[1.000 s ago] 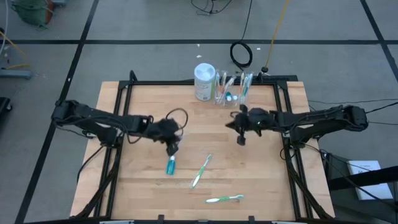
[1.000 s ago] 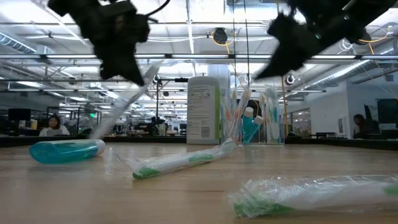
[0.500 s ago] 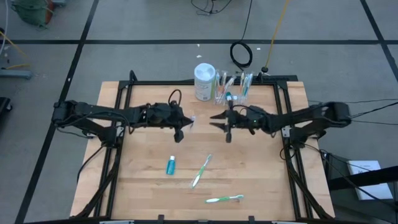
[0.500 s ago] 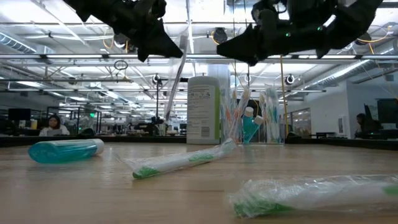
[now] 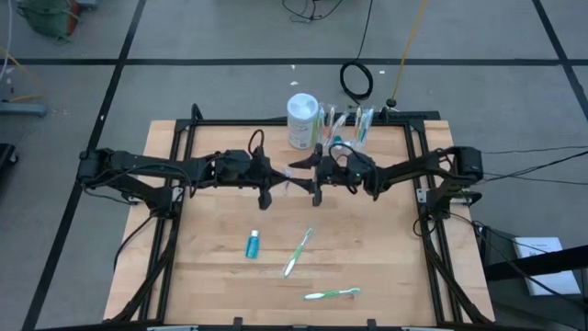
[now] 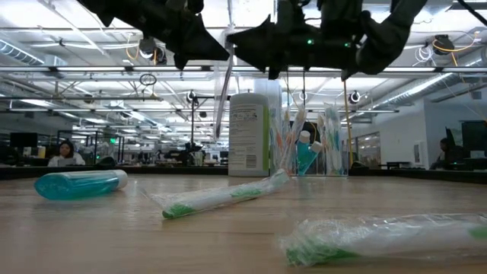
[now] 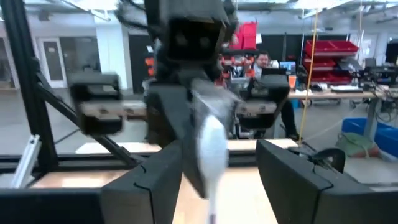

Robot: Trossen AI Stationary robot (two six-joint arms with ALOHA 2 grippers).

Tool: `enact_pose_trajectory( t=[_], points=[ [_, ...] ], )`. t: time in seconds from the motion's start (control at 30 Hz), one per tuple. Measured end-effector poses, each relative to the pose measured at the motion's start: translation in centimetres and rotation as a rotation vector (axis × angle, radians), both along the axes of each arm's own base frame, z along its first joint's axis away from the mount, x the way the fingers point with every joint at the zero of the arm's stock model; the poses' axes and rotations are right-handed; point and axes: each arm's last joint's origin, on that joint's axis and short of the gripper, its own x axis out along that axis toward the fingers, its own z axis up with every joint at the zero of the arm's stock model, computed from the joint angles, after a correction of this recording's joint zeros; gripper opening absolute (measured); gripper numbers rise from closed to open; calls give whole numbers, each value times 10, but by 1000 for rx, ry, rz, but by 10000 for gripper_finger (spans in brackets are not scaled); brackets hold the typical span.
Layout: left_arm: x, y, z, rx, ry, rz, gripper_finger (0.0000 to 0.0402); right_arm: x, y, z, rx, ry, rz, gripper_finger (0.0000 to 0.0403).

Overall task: Pick & Place toothbrushing station
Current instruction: Put the purple toothbrush into the transparent organizer

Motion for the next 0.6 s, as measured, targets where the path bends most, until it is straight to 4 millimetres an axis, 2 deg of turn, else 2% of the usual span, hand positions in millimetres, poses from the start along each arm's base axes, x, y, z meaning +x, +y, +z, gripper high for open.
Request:
enact_pose_trajectory(
  t=[0.23, 0.37, 0.6],
  points=[
    [0, -1, 0, -20, -7, -22, 6, 9, -1, 3, -21, -8, 2, 175],
    [0, -1, 0, -16, -6, -20, 15, 9, -1, 3, -22, -7, 4, 123],
    [0, -1, 0, -19, -6, -15, 3, 9, 0, 2, -26, -5, 30, 18]
  ],
)
